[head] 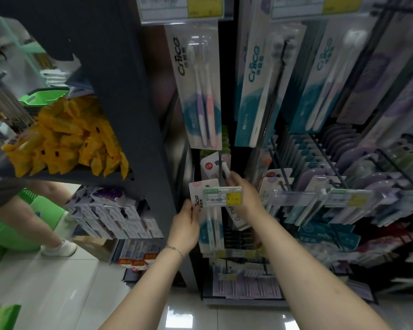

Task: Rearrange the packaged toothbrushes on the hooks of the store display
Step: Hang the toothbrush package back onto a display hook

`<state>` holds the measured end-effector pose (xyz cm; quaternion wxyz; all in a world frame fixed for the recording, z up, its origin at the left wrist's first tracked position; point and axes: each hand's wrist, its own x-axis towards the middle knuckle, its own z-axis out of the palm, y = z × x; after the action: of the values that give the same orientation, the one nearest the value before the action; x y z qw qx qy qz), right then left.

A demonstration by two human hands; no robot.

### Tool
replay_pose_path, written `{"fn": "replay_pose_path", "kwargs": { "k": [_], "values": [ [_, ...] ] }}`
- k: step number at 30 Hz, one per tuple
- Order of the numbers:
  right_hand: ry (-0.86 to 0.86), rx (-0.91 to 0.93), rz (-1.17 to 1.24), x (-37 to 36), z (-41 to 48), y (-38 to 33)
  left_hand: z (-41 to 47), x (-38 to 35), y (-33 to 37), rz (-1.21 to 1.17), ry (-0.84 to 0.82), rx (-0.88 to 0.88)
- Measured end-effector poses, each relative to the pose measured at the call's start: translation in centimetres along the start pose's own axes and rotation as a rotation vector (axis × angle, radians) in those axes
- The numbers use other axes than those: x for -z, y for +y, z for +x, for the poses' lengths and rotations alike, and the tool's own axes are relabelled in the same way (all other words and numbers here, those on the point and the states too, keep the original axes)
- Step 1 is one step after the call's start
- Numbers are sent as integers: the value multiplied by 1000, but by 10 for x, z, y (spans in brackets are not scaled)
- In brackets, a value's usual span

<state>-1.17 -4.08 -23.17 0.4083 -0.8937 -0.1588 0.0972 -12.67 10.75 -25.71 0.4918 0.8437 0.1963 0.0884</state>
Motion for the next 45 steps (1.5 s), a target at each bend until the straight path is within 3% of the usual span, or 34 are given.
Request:
{"fn": "replay_pose_path", "kwargs": {
  "k": [12,25,37,45],
  "values": [
    [56,37,-190,3,3,7,-2,-1,-2,-13,-35,-15],
    [56,49,69,-2,-4,11,-2,2,-7,-10,-28,2],
    [75,74,-109,-11,8,23,-3,1,-5,-19,-28,-14],
    [97,69,-88,-18,-8,26,-7,2,-9,1,-32,-14]
  ]
}}
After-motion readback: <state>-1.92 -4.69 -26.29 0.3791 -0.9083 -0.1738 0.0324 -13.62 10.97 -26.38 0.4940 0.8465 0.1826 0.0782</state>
